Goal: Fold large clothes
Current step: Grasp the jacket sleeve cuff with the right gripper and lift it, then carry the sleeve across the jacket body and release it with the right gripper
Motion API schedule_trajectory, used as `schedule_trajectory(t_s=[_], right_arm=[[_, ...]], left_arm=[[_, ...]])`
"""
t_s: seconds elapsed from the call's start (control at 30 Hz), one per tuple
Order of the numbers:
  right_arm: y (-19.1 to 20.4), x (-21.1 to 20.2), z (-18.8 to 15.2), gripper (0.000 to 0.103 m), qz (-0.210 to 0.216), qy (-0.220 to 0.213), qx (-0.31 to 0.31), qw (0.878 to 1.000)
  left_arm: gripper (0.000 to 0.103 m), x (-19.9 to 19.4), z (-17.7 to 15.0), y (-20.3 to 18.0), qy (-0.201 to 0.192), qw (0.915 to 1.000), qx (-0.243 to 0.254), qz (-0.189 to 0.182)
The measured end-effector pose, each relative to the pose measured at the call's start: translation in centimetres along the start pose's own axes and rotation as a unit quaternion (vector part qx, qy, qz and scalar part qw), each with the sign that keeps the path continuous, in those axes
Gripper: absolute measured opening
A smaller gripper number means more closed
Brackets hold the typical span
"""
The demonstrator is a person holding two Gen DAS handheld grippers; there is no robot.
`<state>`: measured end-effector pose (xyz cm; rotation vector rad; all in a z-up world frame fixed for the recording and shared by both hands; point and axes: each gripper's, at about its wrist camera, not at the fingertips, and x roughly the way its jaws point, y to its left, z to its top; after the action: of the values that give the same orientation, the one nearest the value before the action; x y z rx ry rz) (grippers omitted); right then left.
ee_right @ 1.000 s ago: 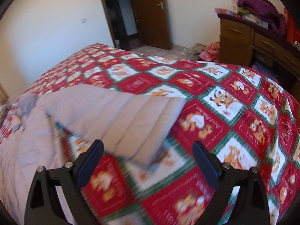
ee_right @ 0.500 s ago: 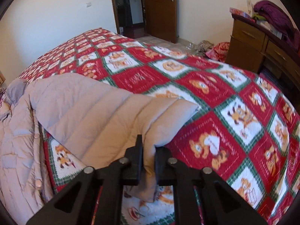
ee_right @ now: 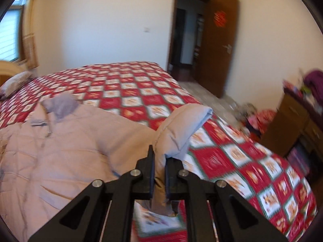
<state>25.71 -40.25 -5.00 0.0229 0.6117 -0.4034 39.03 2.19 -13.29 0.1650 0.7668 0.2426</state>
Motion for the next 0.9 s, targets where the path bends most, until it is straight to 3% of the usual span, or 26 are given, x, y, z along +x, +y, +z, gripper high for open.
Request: schedule_trajectory(t_s=[0.23,0.5,0.8,0.9], right_arm=[[10.0,1.4,0.6,0.010,0.055,-0.016,-0.068,0.996],[19.7,3.1,-1.1,0.010,0.111,-0.011,-0.117,0.987],[26.2,4.3,-3.2,0.010,0.161,-0.006,-0.130,0.978],[27.1,4.4,-3.6,0.027,0.186,-0.001,-0.133,0.974]], left_arm=[[0.102,1.1,0.1,1.8,0.006,0.9997,-0.020,-0.014],[0.102,1.8,-0.3,4.5,0.010,0.9988,-0.047,-0.006],[0.102,1.3,-0.6,5.5,0.011,0.9988,-0.047,0.005],[0.102,0.5,-0.3,5.2,0.009,0.9989,-0.047,0.006]])
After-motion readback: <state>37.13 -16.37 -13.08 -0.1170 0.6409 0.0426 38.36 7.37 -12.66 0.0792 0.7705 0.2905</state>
